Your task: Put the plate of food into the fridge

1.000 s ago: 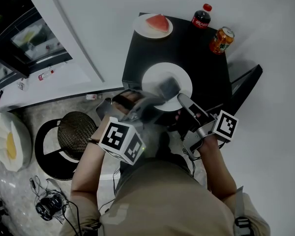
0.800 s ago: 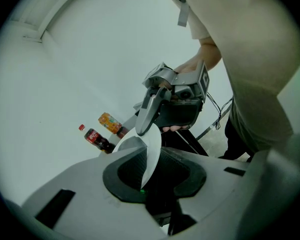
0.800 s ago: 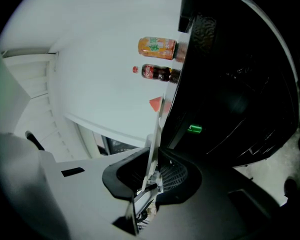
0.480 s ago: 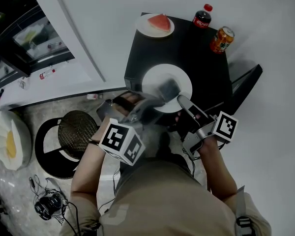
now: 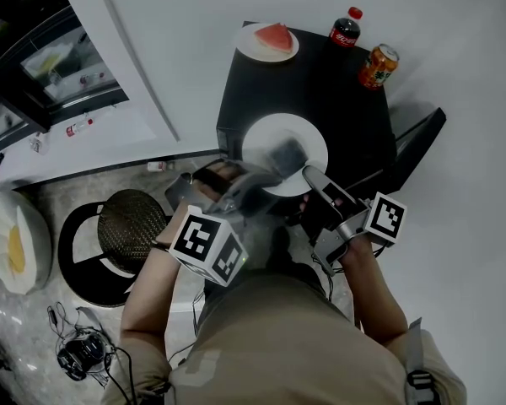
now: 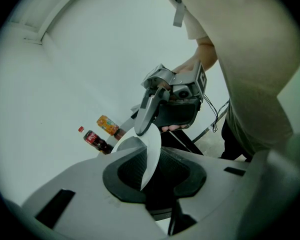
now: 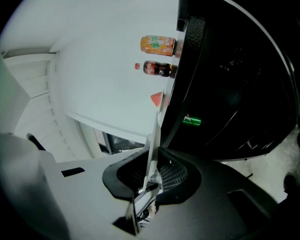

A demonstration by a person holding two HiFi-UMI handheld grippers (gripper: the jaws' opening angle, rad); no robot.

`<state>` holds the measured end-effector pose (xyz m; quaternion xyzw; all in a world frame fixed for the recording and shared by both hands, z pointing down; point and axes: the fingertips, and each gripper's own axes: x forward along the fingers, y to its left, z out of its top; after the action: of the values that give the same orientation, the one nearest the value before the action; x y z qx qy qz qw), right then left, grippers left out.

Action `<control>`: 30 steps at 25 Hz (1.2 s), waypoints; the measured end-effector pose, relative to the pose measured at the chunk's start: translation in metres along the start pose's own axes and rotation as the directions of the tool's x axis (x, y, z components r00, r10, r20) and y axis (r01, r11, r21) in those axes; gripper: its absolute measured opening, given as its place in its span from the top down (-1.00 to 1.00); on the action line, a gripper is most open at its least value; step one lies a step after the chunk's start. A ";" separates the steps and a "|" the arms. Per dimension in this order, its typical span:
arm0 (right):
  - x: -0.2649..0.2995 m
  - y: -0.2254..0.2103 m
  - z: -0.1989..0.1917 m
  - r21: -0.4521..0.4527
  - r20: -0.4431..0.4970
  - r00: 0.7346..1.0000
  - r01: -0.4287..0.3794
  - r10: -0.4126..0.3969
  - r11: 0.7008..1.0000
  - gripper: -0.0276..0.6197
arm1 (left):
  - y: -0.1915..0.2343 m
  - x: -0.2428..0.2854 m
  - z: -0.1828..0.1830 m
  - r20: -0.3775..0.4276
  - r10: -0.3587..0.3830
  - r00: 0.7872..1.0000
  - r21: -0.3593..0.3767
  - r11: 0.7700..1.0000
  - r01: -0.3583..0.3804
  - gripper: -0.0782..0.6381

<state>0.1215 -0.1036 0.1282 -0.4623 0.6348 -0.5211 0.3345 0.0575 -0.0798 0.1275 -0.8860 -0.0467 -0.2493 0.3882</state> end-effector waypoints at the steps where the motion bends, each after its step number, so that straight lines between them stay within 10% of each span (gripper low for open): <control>1: -0.001 0.000 -0.002 0.001 0.000 1.000 0.002 -0.002 1.000 0.74 | -0.002 -0.001 0.000 0.002 -0.002 1.000 0.002 1.000 0.002 0.56; 30: -0.030 -0.001 -0.062 0.057 0.042 0.999 0.015 -0.017 0.998 0.74 | -0.053 -0.041 0.008 0.050 -0.010 0.999 -0.025 1.000 0.012 0.56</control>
<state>0.0760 -0.0542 0.1415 -0.4687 0.6089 -0.5314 0.3566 0.0105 -0.0329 0.1384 -0.8964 -0.0580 -0.2300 0.3743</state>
